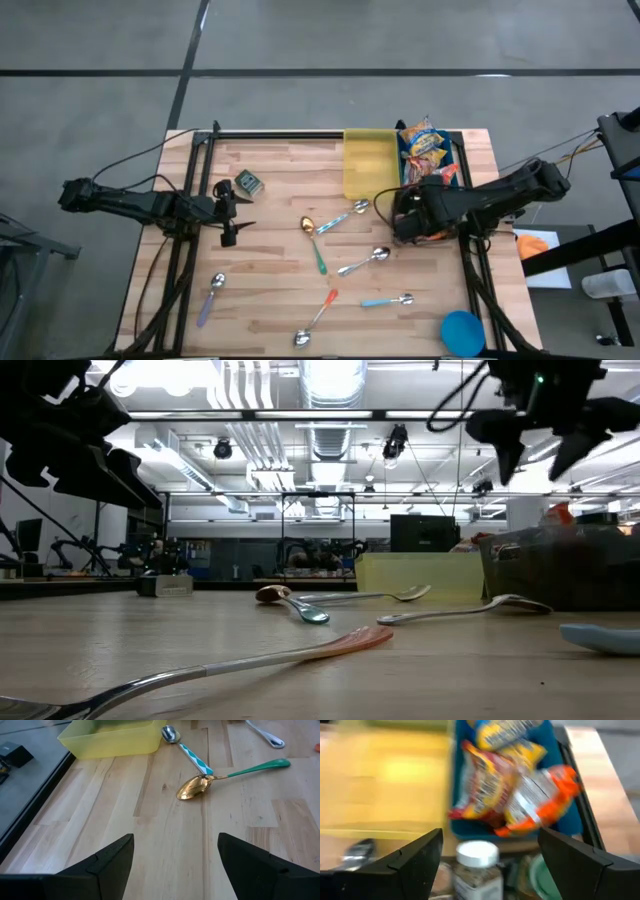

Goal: Pick & Place Food Item
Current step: Put the black seasoning can into the black bin

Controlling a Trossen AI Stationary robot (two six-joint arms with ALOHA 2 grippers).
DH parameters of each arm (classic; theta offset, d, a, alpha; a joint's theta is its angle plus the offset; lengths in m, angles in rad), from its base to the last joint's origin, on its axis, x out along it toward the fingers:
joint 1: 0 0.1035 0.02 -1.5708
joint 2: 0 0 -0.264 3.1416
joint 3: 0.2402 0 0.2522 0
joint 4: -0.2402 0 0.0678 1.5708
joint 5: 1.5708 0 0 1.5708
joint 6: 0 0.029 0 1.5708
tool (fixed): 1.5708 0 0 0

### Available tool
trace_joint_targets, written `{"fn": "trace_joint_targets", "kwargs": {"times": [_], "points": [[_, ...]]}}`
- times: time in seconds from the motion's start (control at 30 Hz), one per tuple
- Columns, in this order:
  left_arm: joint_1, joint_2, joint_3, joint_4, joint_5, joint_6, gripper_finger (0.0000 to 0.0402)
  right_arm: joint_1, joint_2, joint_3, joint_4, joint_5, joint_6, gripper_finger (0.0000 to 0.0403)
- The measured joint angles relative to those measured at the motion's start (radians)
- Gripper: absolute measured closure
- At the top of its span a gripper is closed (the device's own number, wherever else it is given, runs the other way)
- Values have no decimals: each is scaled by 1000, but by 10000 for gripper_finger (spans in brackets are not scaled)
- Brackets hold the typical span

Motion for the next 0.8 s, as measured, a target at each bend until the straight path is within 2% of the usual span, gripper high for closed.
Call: {"fn": "trace_joint_targets", "kwargs": {"times": [0.27, 0.4, 0.8], "points": [[0, 0, 0, 0, 0, 0, 112, 41, -11, 91, 141, 178, -298, 78], [0, 0, 0, -1, 0, -1, 112, 48, -18, 104, 264, 219, -480, 78], [0, 0, 0, -1, 0, -3, 112, 28, -109, -21, 916, 227, -1178, 78]]}}
